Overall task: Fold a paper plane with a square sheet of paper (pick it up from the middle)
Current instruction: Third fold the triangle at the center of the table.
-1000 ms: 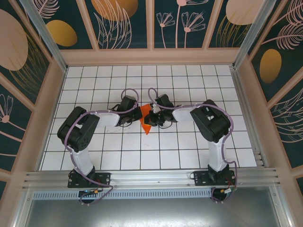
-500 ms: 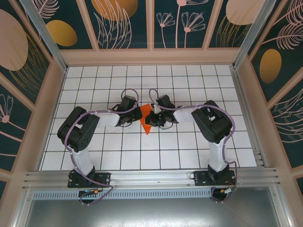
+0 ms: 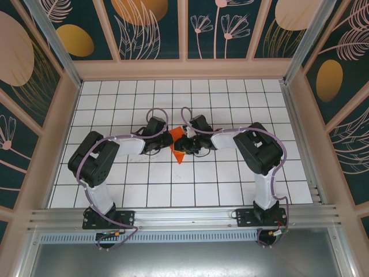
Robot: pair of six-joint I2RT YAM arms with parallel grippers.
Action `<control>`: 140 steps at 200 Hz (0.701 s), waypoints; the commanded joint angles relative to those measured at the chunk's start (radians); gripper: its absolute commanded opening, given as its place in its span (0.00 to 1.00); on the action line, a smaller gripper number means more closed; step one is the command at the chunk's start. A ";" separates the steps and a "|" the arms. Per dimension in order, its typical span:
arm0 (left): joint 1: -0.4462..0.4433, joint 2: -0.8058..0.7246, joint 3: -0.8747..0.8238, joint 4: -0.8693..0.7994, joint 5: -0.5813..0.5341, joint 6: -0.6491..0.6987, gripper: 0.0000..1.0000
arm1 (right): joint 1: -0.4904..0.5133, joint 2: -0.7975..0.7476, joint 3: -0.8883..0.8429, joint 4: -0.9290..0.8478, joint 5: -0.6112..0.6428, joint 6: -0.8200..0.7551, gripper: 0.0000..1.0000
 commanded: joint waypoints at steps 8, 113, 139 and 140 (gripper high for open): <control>0.013 -0.106 -0.018 -0.045 -0.061 -0.041 0.21 | 0.000 0.036 -0.010 -0.058 0.068 -0.020 0.32; 0.000 -0.123 -0.103 0.096 0.151 -0.052 0.02 | -0.005 0.056 0.006 -0.127 0.095 -0.038 0.00; -0.018 -0.095 -0.113 0.119 0.176 -0.061 0.00 | -0.004 0.060 0.010 -0.142 0.102 -0.041 0.00; -0.018 -0.095 -0.113 0.118 0.176 -0.062 0.00 | -0.004 0.060 0.010 -0.142 0.102 -0.042 0.00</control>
